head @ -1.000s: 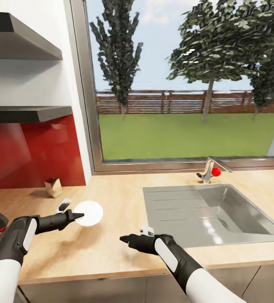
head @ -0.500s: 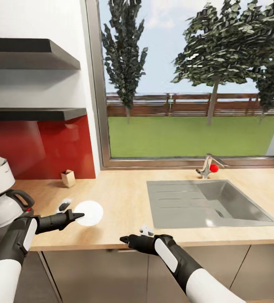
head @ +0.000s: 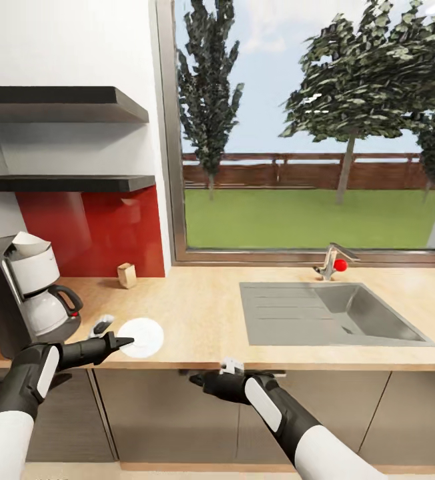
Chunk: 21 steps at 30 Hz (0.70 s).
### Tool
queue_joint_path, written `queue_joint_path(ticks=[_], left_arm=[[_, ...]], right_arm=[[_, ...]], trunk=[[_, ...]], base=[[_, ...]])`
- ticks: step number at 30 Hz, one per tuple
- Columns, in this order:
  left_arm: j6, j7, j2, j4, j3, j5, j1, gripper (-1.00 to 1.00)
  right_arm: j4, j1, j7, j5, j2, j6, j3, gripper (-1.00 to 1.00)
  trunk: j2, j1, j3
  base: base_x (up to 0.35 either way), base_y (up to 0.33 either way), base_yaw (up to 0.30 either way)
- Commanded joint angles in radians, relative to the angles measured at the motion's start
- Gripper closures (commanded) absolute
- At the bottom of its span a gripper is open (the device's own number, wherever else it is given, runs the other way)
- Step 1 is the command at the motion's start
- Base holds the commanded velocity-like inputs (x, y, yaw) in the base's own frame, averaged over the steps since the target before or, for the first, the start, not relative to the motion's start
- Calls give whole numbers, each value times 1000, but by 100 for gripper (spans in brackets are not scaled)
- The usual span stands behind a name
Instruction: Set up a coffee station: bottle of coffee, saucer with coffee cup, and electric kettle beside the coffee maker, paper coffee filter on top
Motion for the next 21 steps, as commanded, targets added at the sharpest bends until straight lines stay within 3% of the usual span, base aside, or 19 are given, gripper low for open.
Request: queue_joint_path(ticks=[1, 8, 15, 21], left_arm=[[6, 3, 0, 0, 1, 5, 0, 100], [3, 3, -5, 1, -1, 1, 0, 100], [1, 4, -9, 4, 2, -2, 0, 100], [-2, 1, -6, 5, 3, -2, 2, 100]], right_arm=[[0, 0, 2, 0, 1, 2, 1, -100], [4, 0, 1, 0, 25, 2, 2, -100], [34, 1, 1, 4, 25, 7, 21, -100], [282, 5, 3, 11, 25, 2, 45, -100]], trunk=[[-1, 0, 1], [-1, 0, 12], [-1, 0, 15], [-1, 0, 15]], base=[[-42, 0, 70], [-13, 0, 53], [-1, 0, 5], [0, 0, 0]])
